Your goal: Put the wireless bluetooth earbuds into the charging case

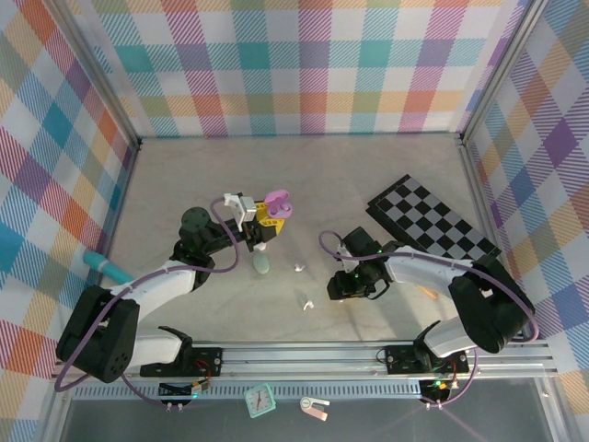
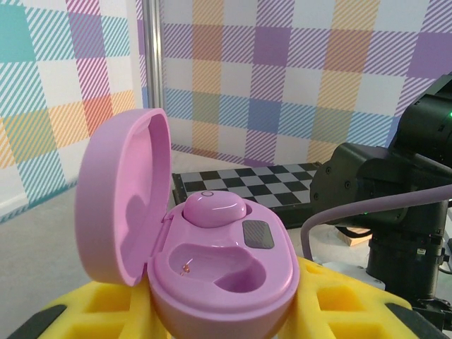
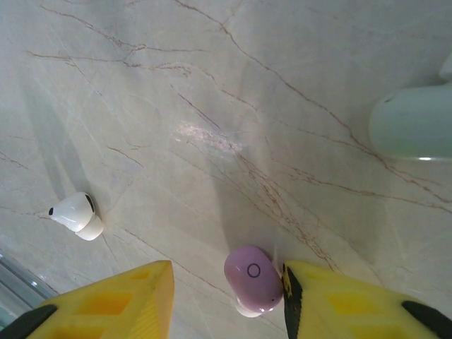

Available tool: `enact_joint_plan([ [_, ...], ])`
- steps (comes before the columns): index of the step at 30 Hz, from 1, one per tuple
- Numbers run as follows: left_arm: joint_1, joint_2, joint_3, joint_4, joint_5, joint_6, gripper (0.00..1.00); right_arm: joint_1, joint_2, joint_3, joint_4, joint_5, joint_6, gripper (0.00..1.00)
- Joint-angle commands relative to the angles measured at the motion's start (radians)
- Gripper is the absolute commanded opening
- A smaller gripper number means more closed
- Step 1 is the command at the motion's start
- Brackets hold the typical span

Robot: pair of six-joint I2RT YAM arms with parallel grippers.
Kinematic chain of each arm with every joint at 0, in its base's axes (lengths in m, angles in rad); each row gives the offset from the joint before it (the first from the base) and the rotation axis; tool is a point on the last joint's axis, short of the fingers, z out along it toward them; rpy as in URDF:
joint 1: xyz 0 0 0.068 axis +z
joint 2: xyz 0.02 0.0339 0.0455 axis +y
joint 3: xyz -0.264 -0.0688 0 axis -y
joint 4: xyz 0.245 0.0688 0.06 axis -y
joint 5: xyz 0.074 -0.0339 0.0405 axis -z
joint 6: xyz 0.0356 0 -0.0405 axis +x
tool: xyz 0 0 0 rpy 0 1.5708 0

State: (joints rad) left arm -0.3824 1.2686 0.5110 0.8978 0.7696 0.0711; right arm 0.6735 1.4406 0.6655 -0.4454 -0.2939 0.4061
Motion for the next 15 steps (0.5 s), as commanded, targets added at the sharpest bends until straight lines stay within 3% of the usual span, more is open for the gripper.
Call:
enact_joint_plan([
  [1, 0.012, -0.002, -0.006, 0.058, 0.029, -0.004, 0.19, 0.005, 0.014, -0.012, -0.004, -0.019, 0.010, 0.42],
  [15, 0.011, 0.004, 0.000, 0.053, 0.038, -0.006, 0.19, 0.004, 0.050, -0.016, 0.024, -0.011, 0.033, 0.25],
])
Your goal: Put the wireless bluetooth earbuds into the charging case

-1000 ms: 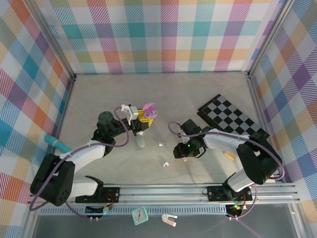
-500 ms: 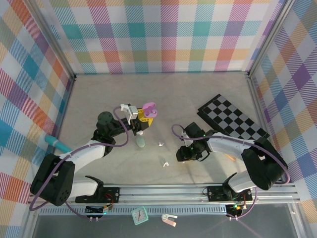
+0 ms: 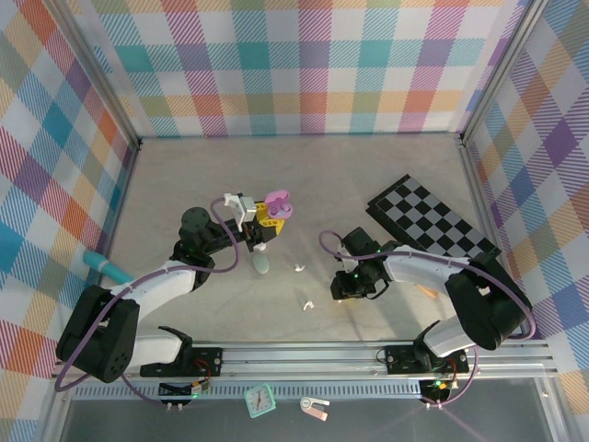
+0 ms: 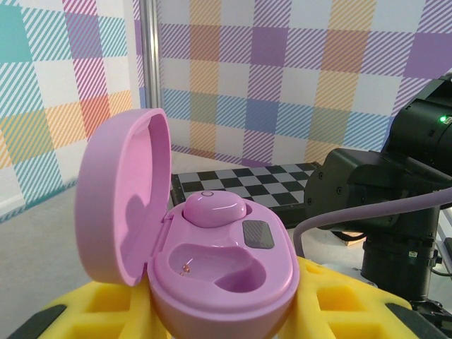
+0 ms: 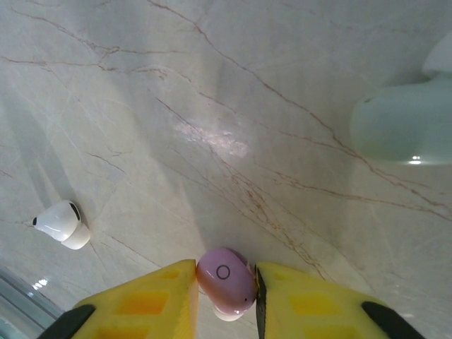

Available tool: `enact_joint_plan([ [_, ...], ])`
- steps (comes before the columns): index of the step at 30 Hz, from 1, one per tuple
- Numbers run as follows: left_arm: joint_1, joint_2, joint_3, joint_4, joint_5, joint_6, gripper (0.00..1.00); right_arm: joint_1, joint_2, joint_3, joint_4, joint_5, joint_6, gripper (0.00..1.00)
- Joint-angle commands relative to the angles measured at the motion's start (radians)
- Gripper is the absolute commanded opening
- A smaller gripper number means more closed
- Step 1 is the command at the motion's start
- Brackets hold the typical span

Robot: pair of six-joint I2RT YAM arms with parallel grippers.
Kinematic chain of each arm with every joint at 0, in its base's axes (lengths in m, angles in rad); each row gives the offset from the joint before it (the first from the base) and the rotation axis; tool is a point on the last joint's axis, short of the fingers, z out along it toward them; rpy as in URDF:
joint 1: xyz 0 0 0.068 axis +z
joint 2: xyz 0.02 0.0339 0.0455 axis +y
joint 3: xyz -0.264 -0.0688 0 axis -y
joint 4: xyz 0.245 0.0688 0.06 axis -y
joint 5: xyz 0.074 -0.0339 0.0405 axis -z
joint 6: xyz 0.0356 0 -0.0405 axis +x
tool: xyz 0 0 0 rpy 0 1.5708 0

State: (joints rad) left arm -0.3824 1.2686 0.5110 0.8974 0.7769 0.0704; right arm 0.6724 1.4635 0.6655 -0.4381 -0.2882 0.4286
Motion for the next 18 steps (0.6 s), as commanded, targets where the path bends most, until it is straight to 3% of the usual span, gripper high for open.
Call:
enact_joint_plan([
  [1, 0.011, 0.004, 0.000, 0.054, 0.033, -0.005, 0.19, 0.005, 0.027, -0.016, 0.018, -0.016, 0.013, 0.24],
  [18, -0.037, 0.037, 0.014, 0.007, 0.000, 0.062, 0.19, 0.006, -0.200, 0.075, -0.114, 0.149, 0.032, 0.21],
])
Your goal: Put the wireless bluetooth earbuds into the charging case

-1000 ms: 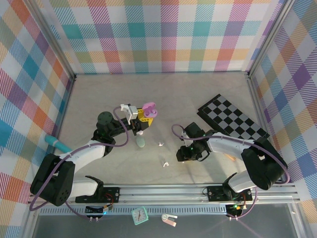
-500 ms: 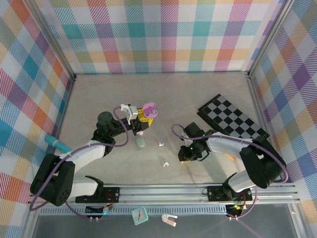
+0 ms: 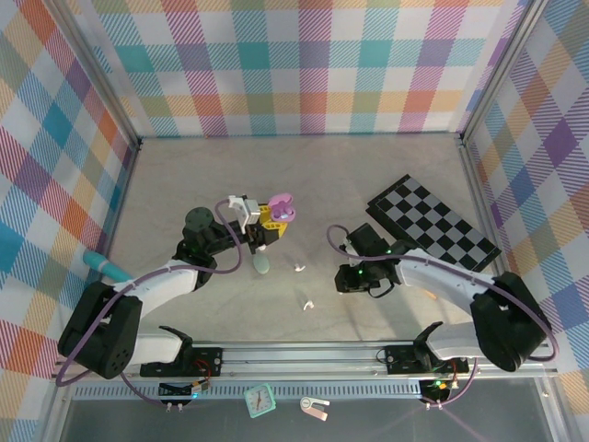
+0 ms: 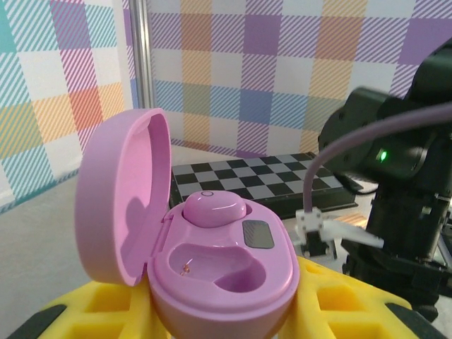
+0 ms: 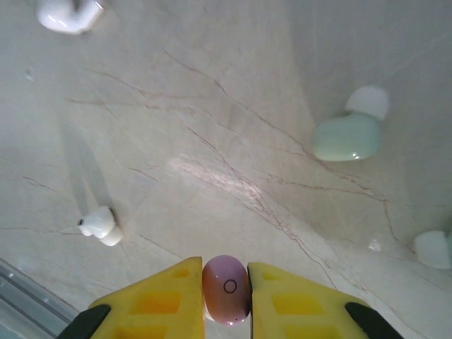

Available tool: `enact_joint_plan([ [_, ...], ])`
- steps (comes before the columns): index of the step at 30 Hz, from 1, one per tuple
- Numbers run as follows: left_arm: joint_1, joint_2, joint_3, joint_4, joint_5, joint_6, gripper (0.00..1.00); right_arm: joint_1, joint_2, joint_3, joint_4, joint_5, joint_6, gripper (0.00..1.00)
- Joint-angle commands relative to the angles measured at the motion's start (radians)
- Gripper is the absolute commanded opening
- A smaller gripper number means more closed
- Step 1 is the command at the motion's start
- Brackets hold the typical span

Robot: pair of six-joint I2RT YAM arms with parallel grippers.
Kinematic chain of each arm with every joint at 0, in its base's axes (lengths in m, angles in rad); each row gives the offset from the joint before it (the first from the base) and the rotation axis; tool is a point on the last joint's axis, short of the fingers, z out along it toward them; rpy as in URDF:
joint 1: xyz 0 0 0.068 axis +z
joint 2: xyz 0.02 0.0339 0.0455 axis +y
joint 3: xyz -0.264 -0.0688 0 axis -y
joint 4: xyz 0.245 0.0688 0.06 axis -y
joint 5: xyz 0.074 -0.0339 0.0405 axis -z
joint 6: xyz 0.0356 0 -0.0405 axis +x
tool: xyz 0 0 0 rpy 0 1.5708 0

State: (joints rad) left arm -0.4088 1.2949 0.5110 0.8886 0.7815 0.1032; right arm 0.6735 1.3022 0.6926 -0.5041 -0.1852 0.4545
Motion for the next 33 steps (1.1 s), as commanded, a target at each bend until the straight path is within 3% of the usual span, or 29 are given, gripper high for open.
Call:
enact_joint_plan([
  [1, -0.017, 0.017, 0.017, 0.014, -0.012, 0.033, 0.19, 0.005, -0.055, 0.060, -0.059, 0.054, 0.007, 0.21],
  [19, -0.156, 0.133, 0.089, -0.083, -0.083, 0.147, 0.19, 0.004, -0.133, 0.341, -0.096, 0.089, -0.058, 0.21],
  [26, -0.199, 0.149, 0.135, -0.201, -0.113, 0.228, 0.19, 0.004, -0.095, 0.417, -0.067, 0.070, -0.081, 0.21],
  [33, -0.246, 0.183, 0.165, -0.198, -0.162, 0.231, 0.19, 0.004, -0.030, 0.471, -0.027, 0.032, -0.093, 0.21],
])
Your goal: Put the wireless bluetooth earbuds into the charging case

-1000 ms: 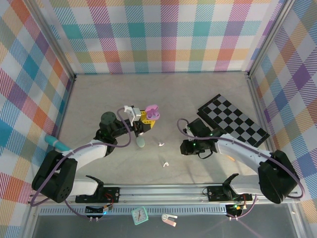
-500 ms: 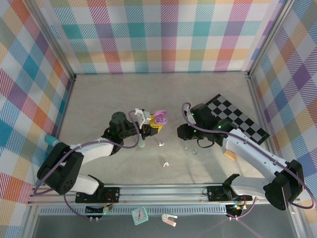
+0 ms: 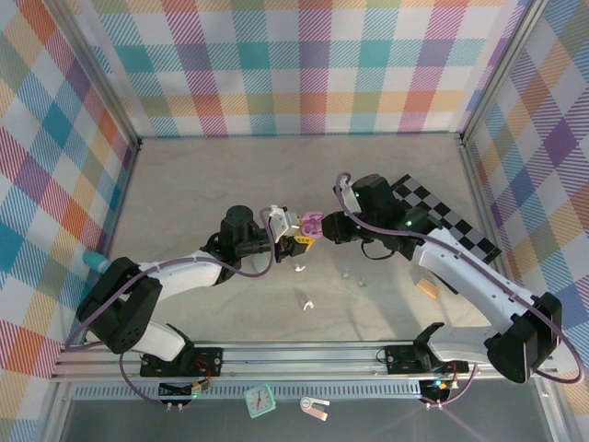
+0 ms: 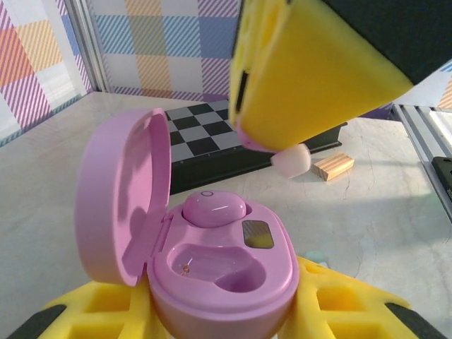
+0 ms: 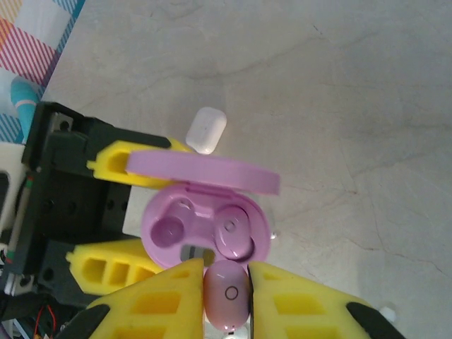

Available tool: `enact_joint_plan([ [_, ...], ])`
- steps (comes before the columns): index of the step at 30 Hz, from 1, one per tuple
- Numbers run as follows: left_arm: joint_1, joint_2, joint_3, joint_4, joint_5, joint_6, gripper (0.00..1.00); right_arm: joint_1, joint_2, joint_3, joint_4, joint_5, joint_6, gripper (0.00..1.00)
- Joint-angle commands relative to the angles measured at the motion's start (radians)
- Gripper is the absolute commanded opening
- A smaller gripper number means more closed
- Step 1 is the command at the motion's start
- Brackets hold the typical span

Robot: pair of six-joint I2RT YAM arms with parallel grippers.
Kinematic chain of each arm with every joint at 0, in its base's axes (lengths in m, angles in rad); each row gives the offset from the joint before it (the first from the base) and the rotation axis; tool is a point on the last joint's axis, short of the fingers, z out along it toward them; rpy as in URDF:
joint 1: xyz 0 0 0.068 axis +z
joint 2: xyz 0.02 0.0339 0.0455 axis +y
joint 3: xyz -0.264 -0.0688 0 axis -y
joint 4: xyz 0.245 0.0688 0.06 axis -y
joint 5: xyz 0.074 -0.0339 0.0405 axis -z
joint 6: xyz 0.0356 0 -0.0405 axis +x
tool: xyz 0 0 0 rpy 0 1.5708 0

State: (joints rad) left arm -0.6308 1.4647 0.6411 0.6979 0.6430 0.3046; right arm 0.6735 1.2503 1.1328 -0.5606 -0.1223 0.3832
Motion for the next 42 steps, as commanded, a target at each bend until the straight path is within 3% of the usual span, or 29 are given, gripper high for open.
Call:
enact_joint_plan([
  [1, -0.031, 0.020, 0.040, -0.002, -0.032, 0.029, 0.19, 0.005, 0.031, 0.037, 0.037, -0.036, -0.021, 0.21],
  [5, -0.035, 0.052, 0.034, 0.097, -0.032, -0.028, 0.19, 0.004, 0.065, 0.058, 0.049, -0.057, -0.021, 0.21],
  [25, -0.035, 0.059, 0.043, 0.117, -0.046, -0.036, 0.19, 0.003, 0.132, 0.053, 0.072, -0.072, -0.016, 0.22],
  [32, -0.035, 0.065, 0.049, 0.121, -0.048, -0.043, 0.19, 0.004, 0.138, 0.049, 0.071, -0.101, 0.000, 0.29],
  [42, -0.035, 0.056, 0.036, 0.129, -0.058, -0.043, 0.19, 0.003, 0.037, -0.002, 0.045, -0.042, 0.003, 0.37],
])
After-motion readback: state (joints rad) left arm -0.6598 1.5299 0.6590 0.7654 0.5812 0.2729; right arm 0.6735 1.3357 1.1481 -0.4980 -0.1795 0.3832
